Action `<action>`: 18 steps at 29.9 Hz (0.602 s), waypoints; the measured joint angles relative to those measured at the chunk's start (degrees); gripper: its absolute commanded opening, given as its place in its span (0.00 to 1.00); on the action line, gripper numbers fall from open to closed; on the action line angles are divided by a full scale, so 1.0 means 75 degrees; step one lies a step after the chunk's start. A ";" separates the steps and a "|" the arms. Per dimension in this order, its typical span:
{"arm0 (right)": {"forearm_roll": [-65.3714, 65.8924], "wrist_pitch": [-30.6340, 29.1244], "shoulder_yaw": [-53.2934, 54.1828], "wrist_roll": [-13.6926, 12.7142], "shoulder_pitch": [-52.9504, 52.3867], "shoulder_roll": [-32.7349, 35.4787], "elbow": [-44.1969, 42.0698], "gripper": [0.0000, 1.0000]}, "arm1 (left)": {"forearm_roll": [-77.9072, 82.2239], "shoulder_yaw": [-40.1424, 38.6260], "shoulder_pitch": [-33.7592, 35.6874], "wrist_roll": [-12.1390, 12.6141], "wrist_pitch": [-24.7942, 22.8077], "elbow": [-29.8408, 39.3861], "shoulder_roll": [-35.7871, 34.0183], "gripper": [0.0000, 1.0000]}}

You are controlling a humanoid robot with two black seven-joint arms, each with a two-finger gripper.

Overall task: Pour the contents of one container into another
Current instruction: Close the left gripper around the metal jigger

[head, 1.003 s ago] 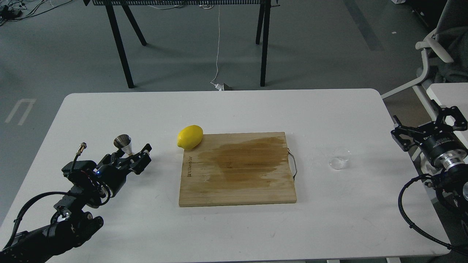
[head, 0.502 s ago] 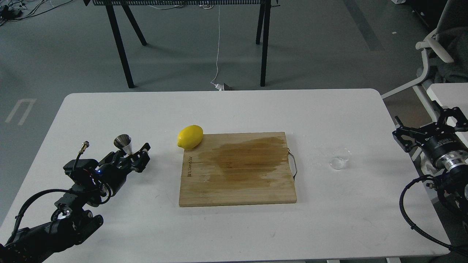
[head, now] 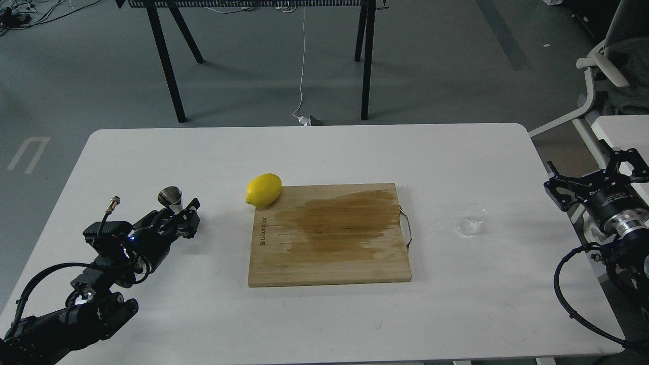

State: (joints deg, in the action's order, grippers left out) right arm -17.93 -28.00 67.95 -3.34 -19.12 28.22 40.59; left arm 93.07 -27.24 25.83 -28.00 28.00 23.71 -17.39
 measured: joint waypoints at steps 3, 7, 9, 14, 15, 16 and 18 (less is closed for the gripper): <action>0.0000 0.0000 0.0000 0.0000 0.0005 0.0000 -0.0005 0.99 | 0.0009 0.0008 0.0015 0.0000 0.0000 -0.0008 -0.0001 0.32; 0.0000 0.0000 0.0000 0.0000 0.0008 0.0000 -0.0009 0.99 | 0.0012 0.0009 0.0033 0.0000 0.0000 -0.0010 -0.0001 0.29; 0.0000 0.0000 -0.0001 0.0000 0.0031 0.0000 -0.0010 0.99 | 0.0013 0.0010 0.0034 0.0000 0.0000 -0.0010 -0.0002 0.27; 0.0000 0.0000 -0.0001 0.0000 0.0052 0.0000 -0.0010 0.99 | 0.0017 0.0012 0.0035 0.0000 0.0000 -0.0010 -0.0013 0.20; 0.0000 0.0000 -0.0001 0.0000 0.0053 0.0000 -0.0010 0.99 | 0.0018 0.0012 0.0034 0.0000 0.0000 -0.0010 -0.0013 0.19; 0.0000 0.0000 -0.0001 0.0000 0.0053 0.0000 -0.0010 0.99 | 0.0018 0.0012 0.0034 0.0000 0.0000 -0.0010 -0.0013 0.18; 0.0000 0.0000 -0.0001 0.0000 0.0053 0.0000 -0.0010 0.99 | 0.0018 0.0012 0.0035 0.0000 0.0000 -0.0010 -0.0013 0.15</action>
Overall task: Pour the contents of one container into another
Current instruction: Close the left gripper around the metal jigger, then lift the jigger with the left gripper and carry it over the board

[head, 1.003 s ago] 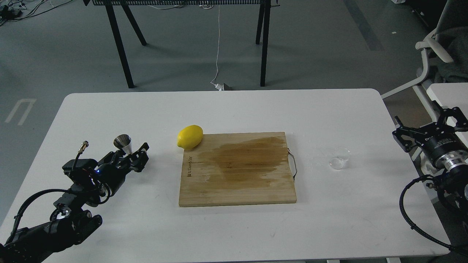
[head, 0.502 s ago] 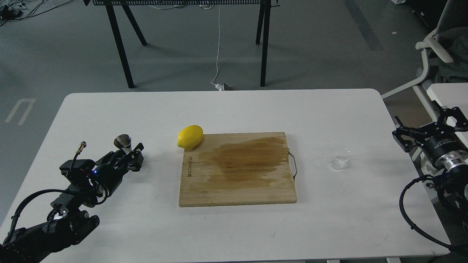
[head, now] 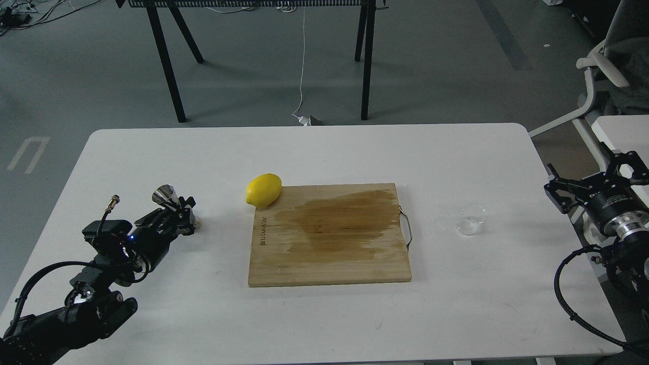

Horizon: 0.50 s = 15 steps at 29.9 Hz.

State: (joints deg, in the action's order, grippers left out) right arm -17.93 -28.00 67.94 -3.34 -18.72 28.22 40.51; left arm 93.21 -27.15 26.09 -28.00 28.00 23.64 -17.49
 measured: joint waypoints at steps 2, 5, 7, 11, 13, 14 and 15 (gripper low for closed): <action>0.0000 0.0000 0.0000 0.0000 0.0000 0.0000 0.0000 0.99 | 0.0000 0.0000 0.0000 0.0000 0.0000 0.0000 -0.0006 0.13; 0.0000 0.0000 0.0000 0.0000 0.0000 0.0000 -0.0001 0.99 | -0.0002 0.0000 -0.0001 0.0000 0.0000 0.0000 -0.0019 0.11; 0.0000 0.0000 0.0000 0.0000 0.0000 0.0000 -0.0001 0.99 | -0.0004 0.0000 0.0000 0.0000 0.0000 0.0000 -0.0039 0.11; 0.0000 0.0000 0.0000 0.0000 0.0000 0.0000 -0.0006 0.99 | -0.0030 -0.0004 0.0060 0.0000 0.0000 0.0000 -0.0068 0.10; 0.0000 0.0000 0.0000 0.0000 0.0000 0.0000 -0.0008 0.99 | -0.0053 -0.0008 0.0170 0.0000 0.0000 0.0000 -0.0091 0.11; 0.0000 0.0000 0.0000 0.0000 0.0000 0.0000 -0.0008 0.99 | -0.0059 -0.0010 0.0262 0.0000 0.0000 0.0000 -0.0102 0.11; 0.0000 0.0000 0.0000 0.0000 0.0000 -0.0001 -0.0008 0.99 | -0.0061 -0.0012 0.0372 0.0000 0.0000 0.0002 -0.0113 0.11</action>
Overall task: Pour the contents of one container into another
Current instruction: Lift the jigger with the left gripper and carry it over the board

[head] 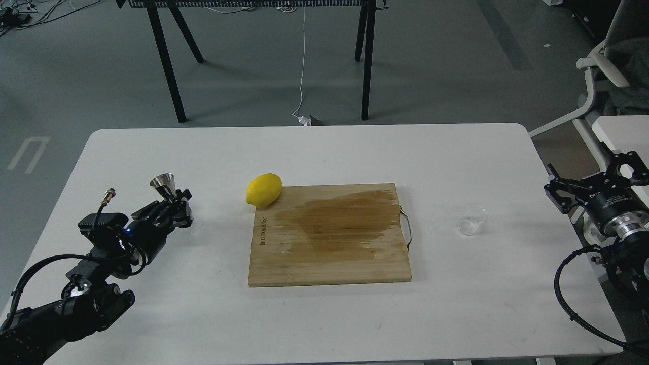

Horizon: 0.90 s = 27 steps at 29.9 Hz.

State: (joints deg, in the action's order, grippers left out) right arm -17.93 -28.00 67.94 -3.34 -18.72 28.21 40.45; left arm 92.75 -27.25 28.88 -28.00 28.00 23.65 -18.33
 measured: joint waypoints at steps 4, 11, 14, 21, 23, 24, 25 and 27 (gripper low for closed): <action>0.0000 0.0000 0.0000 0.0000 0.0000 -0.0007 -0.0001 0.99 | -0.0033 0.0000 0.0642 -0.0001 0.0000 0.0010 -0.0282 0.11; 0.0008 0.0000 -0.0005 0.0000 -0.0066 -0.0033 -0.0006 0.99 | -0.0007 -0.0003 0.2031 0.0002 0.0000 0.0037 -0.0483 0.11; 0.0012 0.0000 -0.0022 -0.0003 -0.0098 -0.0035 -0.0064 0.99 | 0.0037 0.0010 0.2443 0.0001 0.0000 0.0073 -0.0156 0.11; 0.0022 0.0000 -0.0106 -0.0009 -0.0118 -0.0039 -0.0192 0.99 | 0.0063 0.0692 0.2952 0.0001 0.0000 0.0186 0.1017 0.10; 0.0024 0.0000 -0.0128 -0.0009 -0.0119 -0.0017 -0.0253 0.99 | 0.0062 0.0819 0.2957 -0.0003 0.0000 0.0224 0.1469 0.10; 0.0026 0.0000 -0.0144 -0.0010 -0.0119 -0.0009 -0.0334 0.99 | 0.0061 0.0870 0.2956 0.0001 0.0000 0.0227 0.1704 0.10; 0.0028 0.0000 -0.0162 -0.0010 -0.0119 0.0000 -0.0422 0.99 | 0.0062 0.0912 0.2945 0.0001 0.0000 0.0229 0.1921 0.10; 0.0028 0.0000 -0.0201 -0.0011 -0.0133 0.0000 -0.0576 0.99 | 0.0062 0.1009 0.2909 0.0000 0.0000 0.0237 0.2248 0.11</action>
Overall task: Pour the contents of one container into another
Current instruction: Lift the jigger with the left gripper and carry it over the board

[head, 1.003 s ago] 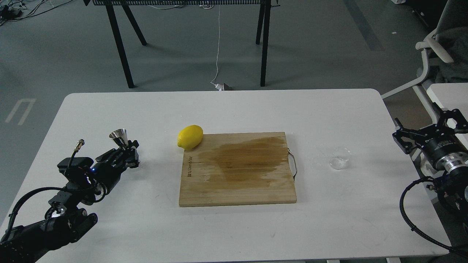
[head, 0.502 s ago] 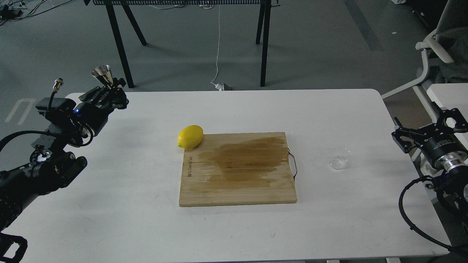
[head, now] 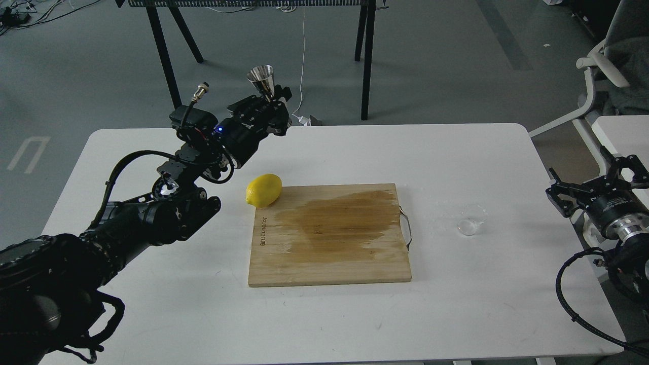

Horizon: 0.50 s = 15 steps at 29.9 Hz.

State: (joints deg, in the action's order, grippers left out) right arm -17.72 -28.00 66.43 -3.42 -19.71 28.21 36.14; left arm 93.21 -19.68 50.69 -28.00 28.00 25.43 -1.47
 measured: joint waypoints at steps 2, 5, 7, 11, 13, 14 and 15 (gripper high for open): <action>0.0000 0.0000 -0.0024 0.0000 -0.0010 -0.0010 -0.0069 0.99 | -0.0001 0.0165 -0.0018 0.0000 0.0000 0.0007 0.0140 0.11; 0.0000 0.0000 -0.0042 0.0000 -0.0020 -0.0043 -0.0097 0.99 | -0.0005 0.0521 -0.0079 0.0001 0.0000 0.0007 0.0185 0.11; 0.0000 0.0000 -0.0044 -0.0001 -0.0021 -0.0060 -0.0105 0.99 | -0.0006 0.0771 -0.0186 0.0001 0.0000 0.0007 0.0192 0.11; 0.0000 0.0000 -0.0050 -0.0001 -0.0016 -0.0076 -0.0107 0.99 | -0.0009 0.1174 -0.0382 0.0001 0.0000 0.0007 0.0196 0.11; 0.0000 0.0000 -0.0055 -0.0001 -0.0008 -0.0077 -0.0110 0.99 | -0.0010 0.1280 -0.0529 0.0001 0.0000 0.0007 0.0197 0.11; 0.0000 0.0000 -0.0056 -0.0001 -0.0004 -0.0077 -0.0114 0.99 | -0.0010 0.1304 -0.0587 0.0001 0.0000 0.0007 0.0197 0.11; 0.0000 0.0000 -0.0056 -0.0001 -0.0001 -0.0077 -0.0116 0.99 | -0.0010 0.1325 -0.0624 0.0001 0.0000 0.0018 0.0196 0.11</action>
State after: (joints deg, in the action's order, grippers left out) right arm -17.72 -28.00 66.01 -3.43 -19.72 27.64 35.27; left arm 93.14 -9.73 46.02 -27.99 28.00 25.56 0.00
